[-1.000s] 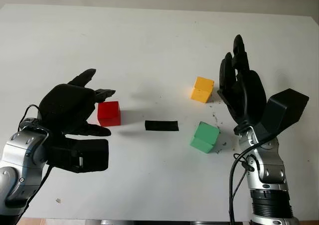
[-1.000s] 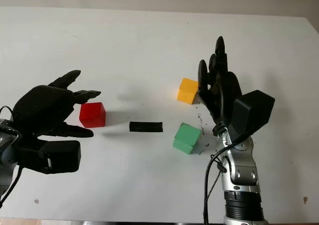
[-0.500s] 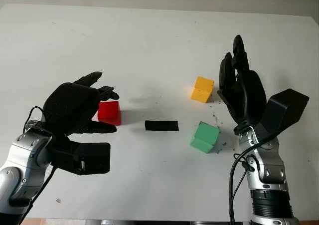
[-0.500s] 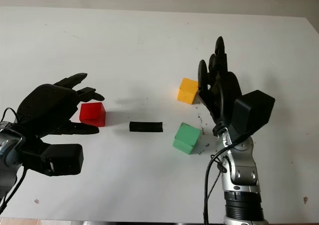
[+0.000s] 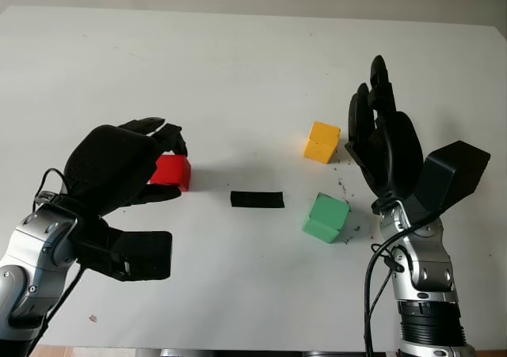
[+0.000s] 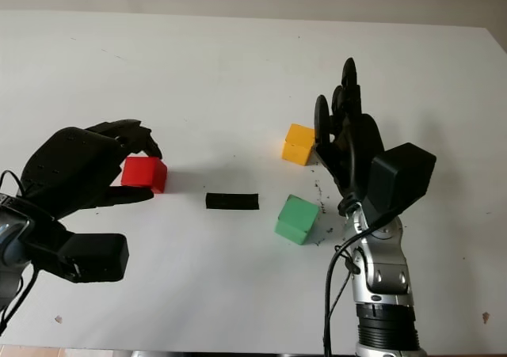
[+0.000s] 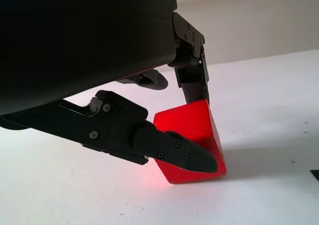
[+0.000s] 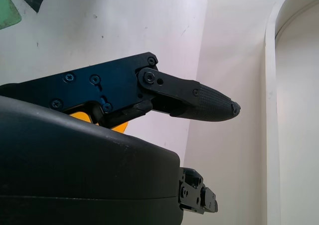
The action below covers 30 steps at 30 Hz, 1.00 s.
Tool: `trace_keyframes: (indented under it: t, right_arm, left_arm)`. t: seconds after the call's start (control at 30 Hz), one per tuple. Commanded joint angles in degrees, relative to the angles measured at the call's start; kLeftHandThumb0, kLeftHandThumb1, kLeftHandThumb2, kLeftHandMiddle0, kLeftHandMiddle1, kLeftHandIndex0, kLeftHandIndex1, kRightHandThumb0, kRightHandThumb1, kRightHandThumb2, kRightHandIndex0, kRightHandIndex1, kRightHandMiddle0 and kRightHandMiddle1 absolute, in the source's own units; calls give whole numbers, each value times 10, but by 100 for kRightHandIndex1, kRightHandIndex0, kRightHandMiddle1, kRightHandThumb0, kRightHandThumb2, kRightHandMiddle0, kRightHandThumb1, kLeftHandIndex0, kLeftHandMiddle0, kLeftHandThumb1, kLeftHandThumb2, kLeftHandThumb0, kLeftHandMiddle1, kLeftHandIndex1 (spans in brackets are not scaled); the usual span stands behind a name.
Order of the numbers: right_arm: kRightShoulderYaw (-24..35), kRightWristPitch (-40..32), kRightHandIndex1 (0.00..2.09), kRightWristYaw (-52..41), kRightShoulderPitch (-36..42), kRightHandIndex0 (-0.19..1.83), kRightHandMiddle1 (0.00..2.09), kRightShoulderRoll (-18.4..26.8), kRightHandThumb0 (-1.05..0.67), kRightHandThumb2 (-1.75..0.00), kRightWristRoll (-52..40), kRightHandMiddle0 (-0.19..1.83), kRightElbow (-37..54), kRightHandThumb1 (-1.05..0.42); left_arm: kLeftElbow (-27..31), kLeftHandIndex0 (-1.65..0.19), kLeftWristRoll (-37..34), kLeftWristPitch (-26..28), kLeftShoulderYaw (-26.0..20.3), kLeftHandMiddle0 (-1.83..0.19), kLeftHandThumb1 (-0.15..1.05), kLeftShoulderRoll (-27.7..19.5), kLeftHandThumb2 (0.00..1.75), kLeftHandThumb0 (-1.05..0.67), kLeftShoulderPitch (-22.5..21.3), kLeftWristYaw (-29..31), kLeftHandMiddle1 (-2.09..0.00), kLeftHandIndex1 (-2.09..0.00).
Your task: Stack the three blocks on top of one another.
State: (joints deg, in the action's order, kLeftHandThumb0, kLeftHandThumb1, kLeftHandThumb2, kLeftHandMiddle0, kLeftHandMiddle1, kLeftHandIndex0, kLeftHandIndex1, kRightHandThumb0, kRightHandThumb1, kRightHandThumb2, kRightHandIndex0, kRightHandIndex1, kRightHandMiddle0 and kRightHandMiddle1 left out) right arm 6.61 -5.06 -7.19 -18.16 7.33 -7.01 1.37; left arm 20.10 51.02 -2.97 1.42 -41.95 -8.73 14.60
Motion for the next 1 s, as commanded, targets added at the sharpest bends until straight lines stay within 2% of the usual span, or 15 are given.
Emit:
trace_keyframes:
  t: [0.0,0.23,0.43,0.53,0.77,0.97]
  right_arm:
    - [0,9,0,0,3,-19,0,1,-65,-65,0,-19,0,-105]
    - [-2,2,0,6,7,-19,0,-1,-66,-64,3,-19,6,-105]
    - [-3,1,0,5,9,-19,0,-4,-66,-64,-2,-19,7,-105]
    - [-4,3,0,6,11,-19,0,-4,-65,-64,-1,-19,8,-105]
    - [-2,0,0,12,14,-19,0,-8,-66,-62,-2,-19,11,-105]
    - [-3,-3,0,10,16,-19,0,-7,-66,-62,-1,-19,15,-105]
  left_arm:
    - [22,-28,7,-4,-7,-38,105,-13,10,-44,-11,11,-10,-139]
    - [59,-30,-11,-8,-10,-39,104,-10,7,-44,-34,54,-10,-139]
    - [87,-28,-115,-11,-6,-38,103,25,7,-41,-74,86,-7,-149]
    - [80,-26,-149,-16,-1,-34,104,40,7,-41,-87,88,-5,-150]
    - [37,-24,-196,-21,31,-29,104,114,6,-43,-113,59,-4,-158]
    - [-3,-22,-248,2,43,-27,105,178,9,-43,-105,37,-4,-159]
